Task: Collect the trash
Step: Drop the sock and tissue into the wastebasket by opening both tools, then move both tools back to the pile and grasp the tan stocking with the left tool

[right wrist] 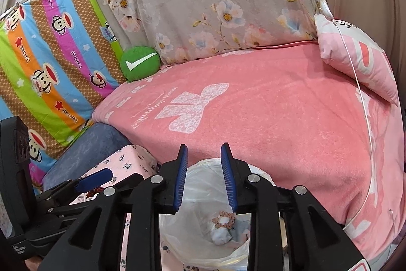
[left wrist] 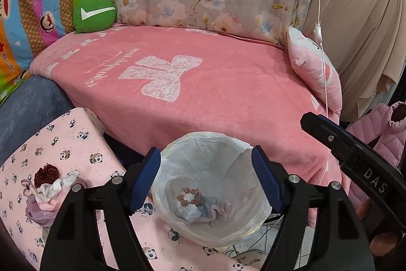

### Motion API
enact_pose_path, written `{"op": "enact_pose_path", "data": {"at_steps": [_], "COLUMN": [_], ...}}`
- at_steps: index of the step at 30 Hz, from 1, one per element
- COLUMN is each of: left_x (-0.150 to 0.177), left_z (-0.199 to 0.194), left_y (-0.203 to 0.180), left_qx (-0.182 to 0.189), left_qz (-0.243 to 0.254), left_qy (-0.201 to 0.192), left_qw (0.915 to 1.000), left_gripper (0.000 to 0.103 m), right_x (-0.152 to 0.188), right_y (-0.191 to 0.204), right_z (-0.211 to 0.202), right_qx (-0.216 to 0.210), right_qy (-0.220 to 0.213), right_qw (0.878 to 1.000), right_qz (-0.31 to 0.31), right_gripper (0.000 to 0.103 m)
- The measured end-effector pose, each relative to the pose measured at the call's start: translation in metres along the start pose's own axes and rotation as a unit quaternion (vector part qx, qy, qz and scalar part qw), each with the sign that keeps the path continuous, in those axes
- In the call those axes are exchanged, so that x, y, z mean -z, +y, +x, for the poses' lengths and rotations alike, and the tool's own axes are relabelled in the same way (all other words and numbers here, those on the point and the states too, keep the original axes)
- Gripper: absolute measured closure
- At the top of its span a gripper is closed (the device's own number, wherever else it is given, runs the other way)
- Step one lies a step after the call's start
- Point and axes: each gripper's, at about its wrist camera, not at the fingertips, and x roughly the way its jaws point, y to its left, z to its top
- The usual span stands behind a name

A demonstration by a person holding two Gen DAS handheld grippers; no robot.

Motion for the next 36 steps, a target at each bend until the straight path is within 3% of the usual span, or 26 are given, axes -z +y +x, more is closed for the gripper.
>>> {"op": "enact_pose_path", "data": {"at_steps": [20,36], "left_x": [0.014,0.053], "left_z": [-0.033,-0.054], "left_y": [0.044,0.124], "left_qx": [-0.032,-0.09], "left_qz": [-0.046,-0.111], "left_qy": [-0.023,-0.009], "left_qw": [0.9981,0.9897], "left_gripper": [0.029,0.025], "right_x": [0.018,0.046], "right_y": [0.052,0.121], "right_z": [-0.002,0.01], "right_qx": [-0.031,-0.073], "right_qy": [0.016,0.049], "right_qw": [0.999,0.993], "right_qz": [-0.04,-0.08], "right_gripper": [0.068,0.064]}}
